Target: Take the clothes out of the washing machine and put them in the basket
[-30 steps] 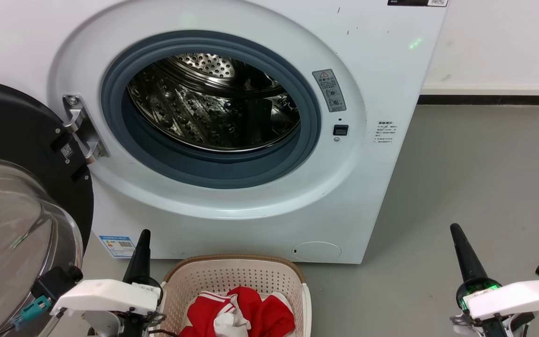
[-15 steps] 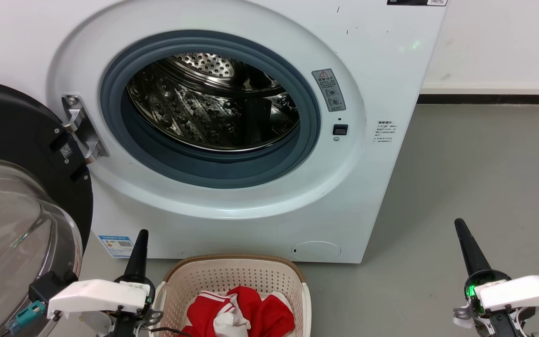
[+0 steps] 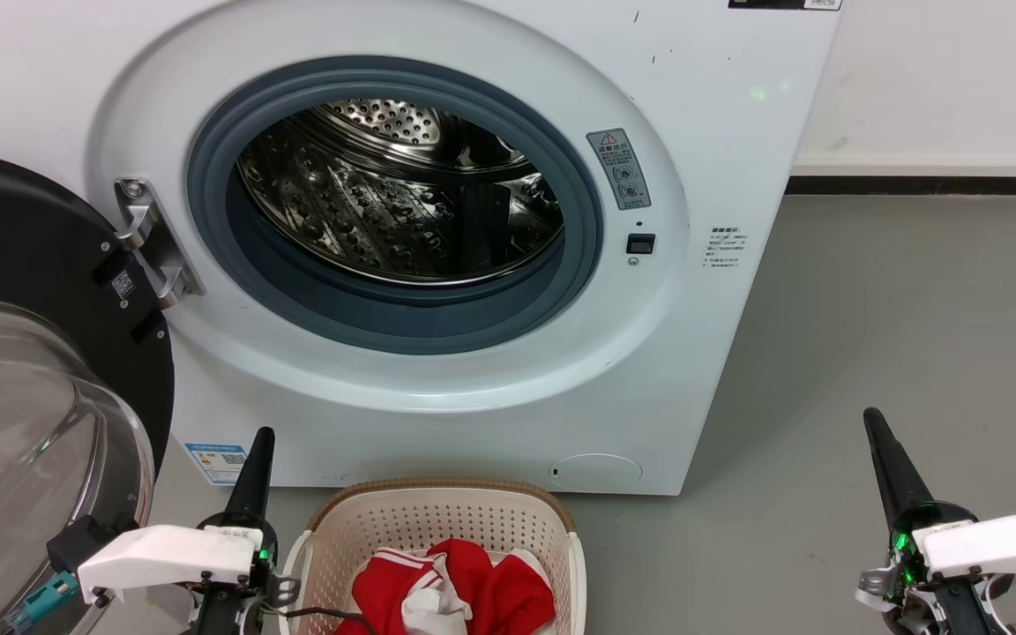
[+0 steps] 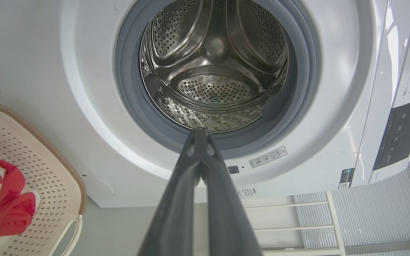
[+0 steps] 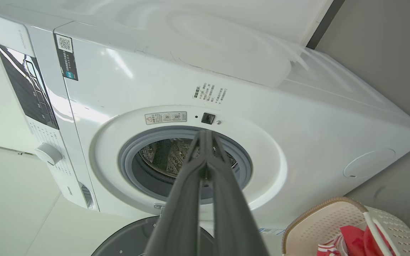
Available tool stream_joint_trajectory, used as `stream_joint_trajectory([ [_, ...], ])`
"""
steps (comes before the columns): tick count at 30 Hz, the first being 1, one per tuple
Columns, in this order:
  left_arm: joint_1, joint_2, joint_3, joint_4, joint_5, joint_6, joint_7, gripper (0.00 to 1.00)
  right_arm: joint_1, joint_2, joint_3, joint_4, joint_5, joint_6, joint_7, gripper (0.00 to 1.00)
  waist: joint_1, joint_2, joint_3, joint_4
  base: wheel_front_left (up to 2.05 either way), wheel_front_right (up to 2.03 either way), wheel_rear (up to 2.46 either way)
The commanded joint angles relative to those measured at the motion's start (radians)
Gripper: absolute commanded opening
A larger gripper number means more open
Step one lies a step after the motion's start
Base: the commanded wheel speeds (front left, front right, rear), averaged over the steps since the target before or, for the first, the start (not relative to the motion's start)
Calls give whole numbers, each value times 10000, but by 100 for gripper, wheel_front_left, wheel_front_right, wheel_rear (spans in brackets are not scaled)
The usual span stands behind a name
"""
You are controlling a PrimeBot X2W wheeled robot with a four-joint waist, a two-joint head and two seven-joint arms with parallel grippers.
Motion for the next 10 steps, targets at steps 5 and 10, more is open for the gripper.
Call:
stream_joint_trajectory([
  [5,-187,-51,150,28,-542,-133,152,0,-270,-22,-88,102,577,1,95,0,-1,0,5,-6,0,0,0],
  [10,-220,-96,262,109,-1093,-222,279,0,-373,-3,-165,243,1143,1,173,0,-1,0,13,-13,0,0,0],
])
